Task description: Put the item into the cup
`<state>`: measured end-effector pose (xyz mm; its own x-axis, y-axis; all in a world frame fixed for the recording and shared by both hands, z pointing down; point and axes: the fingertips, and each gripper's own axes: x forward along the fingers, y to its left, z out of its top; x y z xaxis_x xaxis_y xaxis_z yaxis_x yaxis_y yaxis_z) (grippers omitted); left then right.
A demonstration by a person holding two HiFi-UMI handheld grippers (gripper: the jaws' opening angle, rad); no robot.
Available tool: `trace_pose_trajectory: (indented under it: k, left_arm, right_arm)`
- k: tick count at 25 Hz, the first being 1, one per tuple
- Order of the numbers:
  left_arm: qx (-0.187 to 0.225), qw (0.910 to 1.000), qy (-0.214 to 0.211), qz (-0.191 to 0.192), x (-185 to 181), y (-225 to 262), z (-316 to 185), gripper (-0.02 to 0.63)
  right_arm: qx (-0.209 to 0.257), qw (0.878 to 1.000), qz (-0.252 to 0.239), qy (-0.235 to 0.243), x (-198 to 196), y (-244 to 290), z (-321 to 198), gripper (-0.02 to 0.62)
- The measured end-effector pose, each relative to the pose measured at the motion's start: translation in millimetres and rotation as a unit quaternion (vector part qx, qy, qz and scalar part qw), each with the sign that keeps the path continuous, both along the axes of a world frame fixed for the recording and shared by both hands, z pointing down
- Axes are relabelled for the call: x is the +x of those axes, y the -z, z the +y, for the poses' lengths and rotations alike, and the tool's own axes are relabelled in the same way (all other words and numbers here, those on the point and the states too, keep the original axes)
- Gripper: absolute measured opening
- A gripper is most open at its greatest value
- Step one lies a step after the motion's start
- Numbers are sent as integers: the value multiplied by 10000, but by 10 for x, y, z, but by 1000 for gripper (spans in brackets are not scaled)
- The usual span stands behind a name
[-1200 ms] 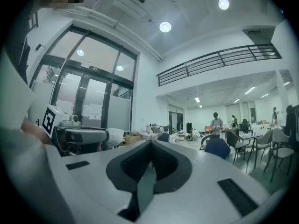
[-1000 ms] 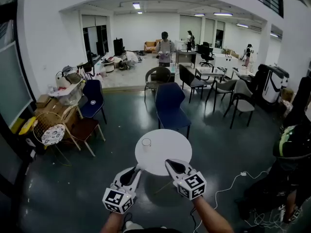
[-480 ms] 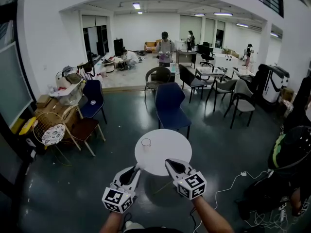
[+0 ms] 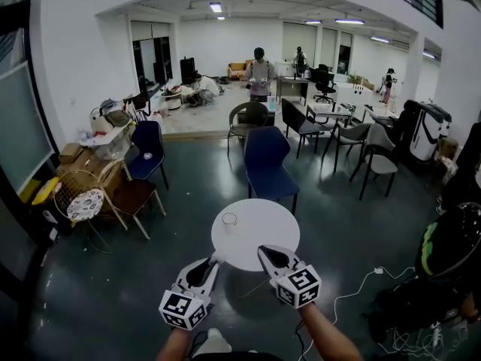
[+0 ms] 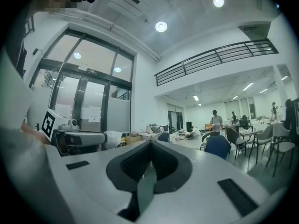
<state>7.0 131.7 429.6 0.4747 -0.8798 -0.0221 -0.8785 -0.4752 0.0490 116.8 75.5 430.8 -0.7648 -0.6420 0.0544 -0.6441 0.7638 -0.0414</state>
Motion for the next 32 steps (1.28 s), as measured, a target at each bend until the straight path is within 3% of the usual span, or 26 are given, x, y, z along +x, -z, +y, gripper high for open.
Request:
trace_pose_trajectory:
  k: [13,32]
  left_arm:
    - [-54,10000,32,12,-275,-40,-317,74]
    - [-174,9997,-137,72,-580,-99,-1416,74]
  right_arm:
    - [-2,10000,-55,-63,-240,38,-294,15]
    - [-166,9994,37,-314,-467,-70,-1304,16]
